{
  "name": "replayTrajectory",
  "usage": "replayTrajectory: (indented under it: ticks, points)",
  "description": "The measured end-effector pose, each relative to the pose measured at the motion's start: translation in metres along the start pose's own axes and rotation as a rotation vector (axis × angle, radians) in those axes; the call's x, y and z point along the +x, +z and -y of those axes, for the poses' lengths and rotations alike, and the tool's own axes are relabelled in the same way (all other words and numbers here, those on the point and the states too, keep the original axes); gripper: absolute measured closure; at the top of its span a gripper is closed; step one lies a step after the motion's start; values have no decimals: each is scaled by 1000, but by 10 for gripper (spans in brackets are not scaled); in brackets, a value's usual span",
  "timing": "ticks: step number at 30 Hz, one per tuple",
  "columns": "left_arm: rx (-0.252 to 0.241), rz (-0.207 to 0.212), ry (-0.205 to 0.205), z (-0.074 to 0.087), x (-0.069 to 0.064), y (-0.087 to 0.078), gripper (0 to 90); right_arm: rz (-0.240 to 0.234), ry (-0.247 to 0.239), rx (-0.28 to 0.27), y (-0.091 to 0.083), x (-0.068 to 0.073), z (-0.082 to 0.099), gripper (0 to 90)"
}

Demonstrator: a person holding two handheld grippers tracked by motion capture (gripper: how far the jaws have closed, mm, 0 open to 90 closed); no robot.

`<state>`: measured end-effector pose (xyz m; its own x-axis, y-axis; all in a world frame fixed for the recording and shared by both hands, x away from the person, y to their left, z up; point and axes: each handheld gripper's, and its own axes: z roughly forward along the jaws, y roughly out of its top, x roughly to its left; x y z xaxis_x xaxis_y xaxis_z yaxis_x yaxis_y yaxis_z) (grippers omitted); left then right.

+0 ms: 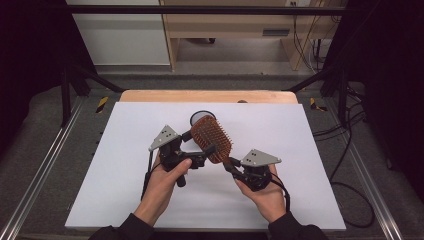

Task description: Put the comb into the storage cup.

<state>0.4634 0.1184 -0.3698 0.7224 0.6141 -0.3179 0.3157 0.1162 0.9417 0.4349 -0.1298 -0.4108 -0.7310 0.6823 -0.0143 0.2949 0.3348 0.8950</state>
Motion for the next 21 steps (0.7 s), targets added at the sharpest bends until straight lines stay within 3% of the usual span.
replayTrajectory:
  ticks: [13, 17, 21]
  points:
    - [-21, 16, -63, -4, 2, 2, 73, -2, 9, -11, 0, 0, 1, 732]
    - [-25, 16, -86, -5, 4, 4, 144, -8, 6, -15, 0, 1, 1, 732]
    - [-35, -16, -113, -6, 5, 4, 239, -14, 2, -17, 2, 2, 1, 732]
